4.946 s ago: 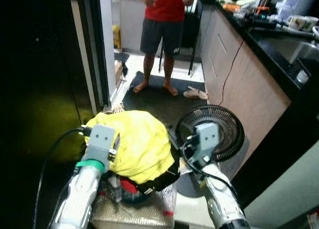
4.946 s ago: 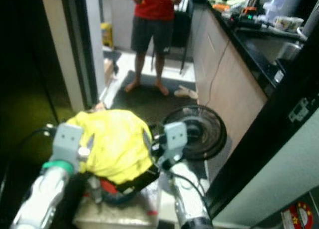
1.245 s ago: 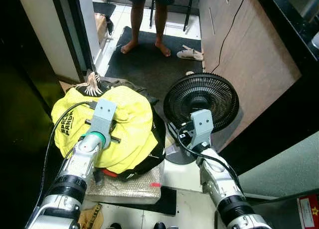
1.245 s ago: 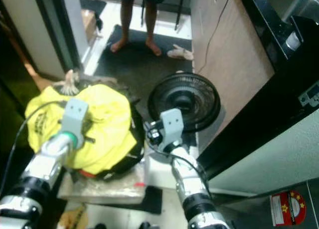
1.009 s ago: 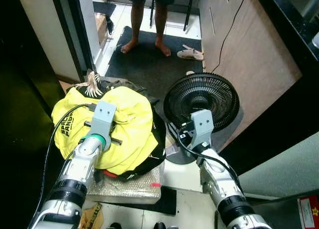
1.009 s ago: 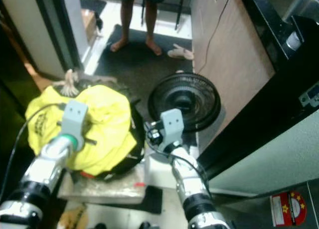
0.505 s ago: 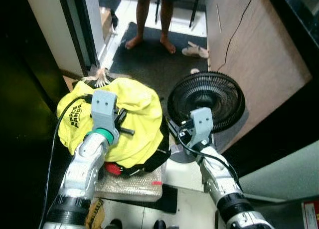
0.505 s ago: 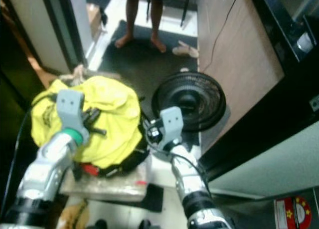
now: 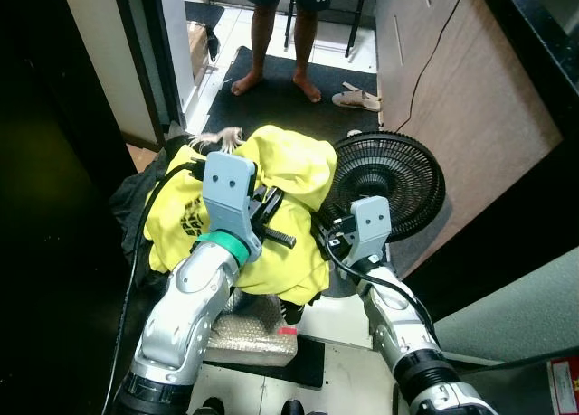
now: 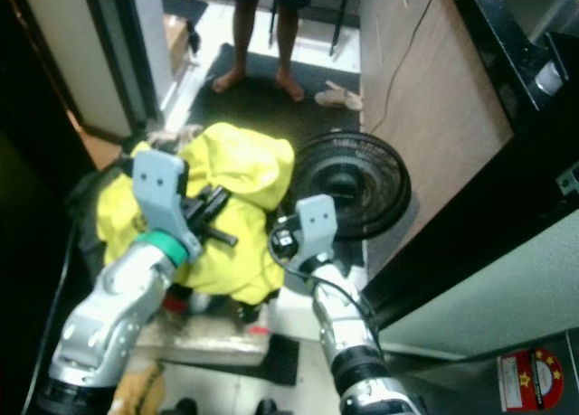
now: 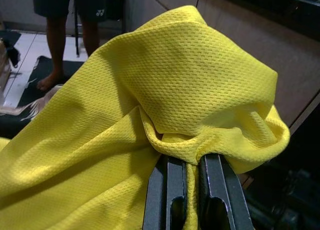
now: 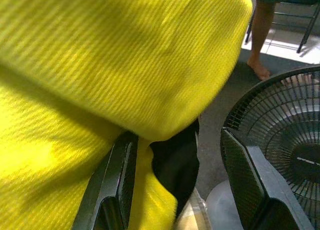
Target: Clothes washing
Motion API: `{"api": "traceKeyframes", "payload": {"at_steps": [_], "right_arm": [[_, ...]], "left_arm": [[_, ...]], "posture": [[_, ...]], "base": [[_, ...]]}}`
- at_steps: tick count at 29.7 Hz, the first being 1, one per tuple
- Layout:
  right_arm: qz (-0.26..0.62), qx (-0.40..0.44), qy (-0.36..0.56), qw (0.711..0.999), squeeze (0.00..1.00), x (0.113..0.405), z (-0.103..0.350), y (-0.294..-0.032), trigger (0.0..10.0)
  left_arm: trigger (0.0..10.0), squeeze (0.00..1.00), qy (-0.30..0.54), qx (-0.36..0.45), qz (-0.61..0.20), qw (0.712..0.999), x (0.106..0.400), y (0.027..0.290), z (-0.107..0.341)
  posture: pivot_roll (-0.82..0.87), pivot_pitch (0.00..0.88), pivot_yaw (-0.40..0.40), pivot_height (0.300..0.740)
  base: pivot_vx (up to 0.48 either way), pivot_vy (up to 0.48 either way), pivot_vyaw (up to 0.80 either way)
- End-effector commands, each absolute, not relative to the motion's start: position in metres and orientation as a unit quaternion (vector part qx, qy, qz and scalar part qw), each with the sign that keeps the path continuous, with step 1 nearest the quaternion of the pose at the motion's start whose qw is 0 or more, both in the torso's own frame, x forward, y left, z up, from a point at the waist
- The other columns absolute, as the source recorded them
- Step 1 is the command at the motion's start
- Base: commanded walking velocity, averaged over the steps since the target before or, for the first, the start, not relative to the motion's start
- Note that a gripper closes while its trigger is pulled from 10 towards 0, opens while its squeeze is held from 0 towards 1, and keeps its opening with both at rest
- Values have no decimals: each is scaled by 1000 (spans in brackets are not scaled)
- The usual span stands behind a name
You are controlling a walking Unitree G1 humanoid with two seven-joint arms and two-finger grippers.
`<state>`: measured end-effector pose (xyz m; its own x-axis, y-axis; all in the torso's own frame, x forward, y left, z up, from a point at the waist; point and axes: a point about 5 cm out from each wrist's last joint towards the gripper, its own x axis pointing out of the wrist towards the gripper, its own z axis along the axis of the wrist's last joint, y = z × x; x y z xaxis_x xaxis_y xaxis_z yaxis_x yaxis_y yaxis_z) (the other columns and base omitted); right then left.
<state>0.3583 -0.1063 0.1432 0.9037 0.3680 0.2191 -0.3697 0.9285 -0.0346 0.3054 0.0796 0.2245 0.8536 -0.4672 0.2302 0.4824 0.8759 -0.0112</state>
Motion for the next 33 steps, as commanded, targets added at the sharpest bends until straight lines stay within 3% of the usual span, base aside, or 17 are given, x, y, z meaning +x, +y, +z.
{"api": "traceKeyframes", "payload": {"at_steps": [1, 5, 14, 19, 26, 33], "right_arm": [[183, 7, -104, 978, 0, 357, 137, -110, 10000], [180, 12, -113, 977, 0, 356, 140, -111, 10000], [156, 43, -197, 967, 0, 347, 177, -120, 10000], [156, 52, -256, 953, 0, 333, 206, -121, 10000], [152, 57, -299, 941, 0, 328, 229, -117, 10000], [150, 67, -321, 933, 0, 332, 248, -113, 10000]], "left_arm": [[10000, 0, -119, -37, -249, 960, 301, 78, 229], [10000, 0, -144, -33, -241, 959, 297, 85, 244], [10000, 0, -201, 61, -199, 957, 280, 120, 271], [10000, 0, -196, 75, -142, 967, 272, 156, 275], [10000, 0, -225, 55, -127, 965, 270, 162, 292], [10000, 0, -229, 64, -148, 960, 277, 145, 287]], "posture": [[84, 141, -9, 740], [85, 136, -6, 740], [102, 106, 9, 740], [116, 69, 12, 740], [129, 21, 6, 740], [114, 0, -15, 740]], "base": [[0, 0, 0], [0, 0, 0], [0, 0, 0], [0, 0, 0], [0, 0, 0], [0, 0, 0]]}}
